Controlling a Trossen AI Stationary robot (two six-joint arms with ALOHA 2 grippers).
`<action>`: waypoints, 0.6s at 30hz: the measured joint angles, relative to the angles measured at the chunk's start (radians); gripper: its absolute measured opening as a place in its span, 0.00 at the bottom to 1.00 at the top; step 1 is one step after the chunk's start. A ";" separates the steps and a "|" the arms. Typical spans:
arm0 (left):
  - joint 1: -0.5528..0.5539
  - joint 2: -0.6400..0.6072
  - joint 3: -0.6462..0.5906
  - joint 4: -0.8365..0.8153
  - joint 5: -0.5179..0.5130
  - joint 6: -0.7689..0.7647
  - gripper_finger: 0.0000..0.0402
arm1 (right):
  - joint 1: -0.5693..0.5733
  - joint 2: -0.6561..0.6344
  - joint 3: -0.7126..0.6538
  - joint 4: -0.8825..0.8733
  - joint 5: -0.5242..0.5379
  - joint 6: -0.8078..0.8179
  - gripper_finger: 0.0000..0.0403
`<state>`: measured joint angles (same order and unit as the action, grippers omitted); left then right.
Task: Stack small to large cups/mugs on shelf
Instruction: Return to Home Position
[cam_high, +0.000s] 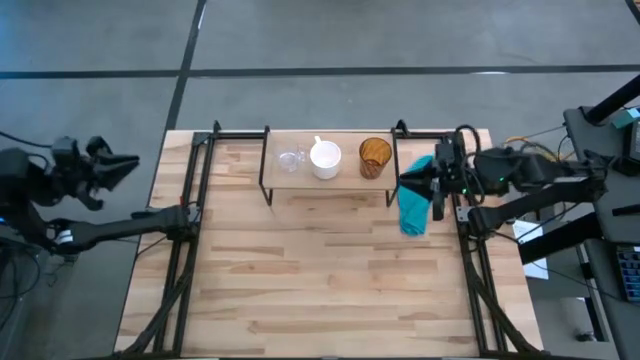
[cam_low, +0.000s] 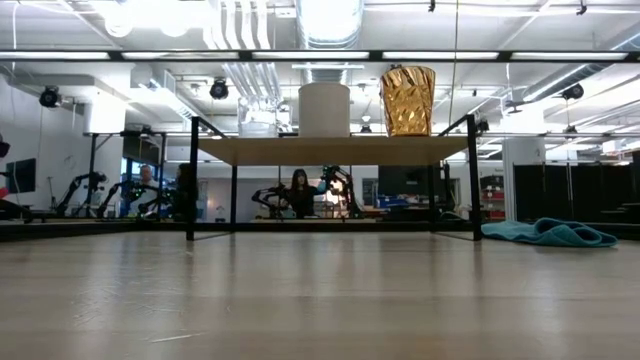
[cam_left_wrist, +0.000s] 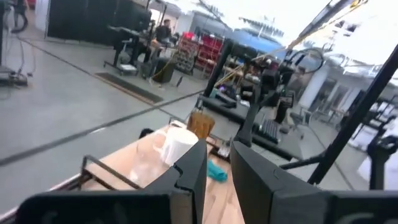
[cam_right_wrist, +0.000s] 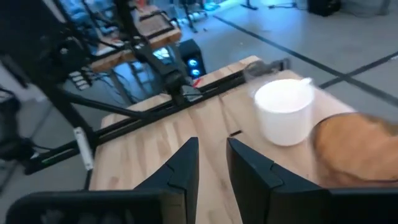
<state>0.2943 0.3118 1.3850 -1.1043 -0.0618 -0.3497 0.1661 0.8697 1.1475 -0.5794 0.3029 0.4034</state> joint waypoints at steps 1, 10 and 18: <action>0.000 -0.029 -0.039 0.023 0.003 -0.010 0.15 | 0.000 -0.023 -0.053 0.052 -0.016 0.000 0.19; 0.000 -0.233 -0.325 0.221 0.010 -0.019 0.15 | 0.001 -0.237 -0.446 0.621 -0.423 -0.162 0.19; 0.000 -0.275 -0.538 0.312 0.089 -0.089 0.15 | 0.000 -0.407 -0.634 0.635 -0.423 -0.117 0.19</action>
<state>0.2943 0.0365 0.8468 -0.7924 0.0268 -0.4383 0.1659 0.4630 0.5136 0.0555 -0.1200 0.2867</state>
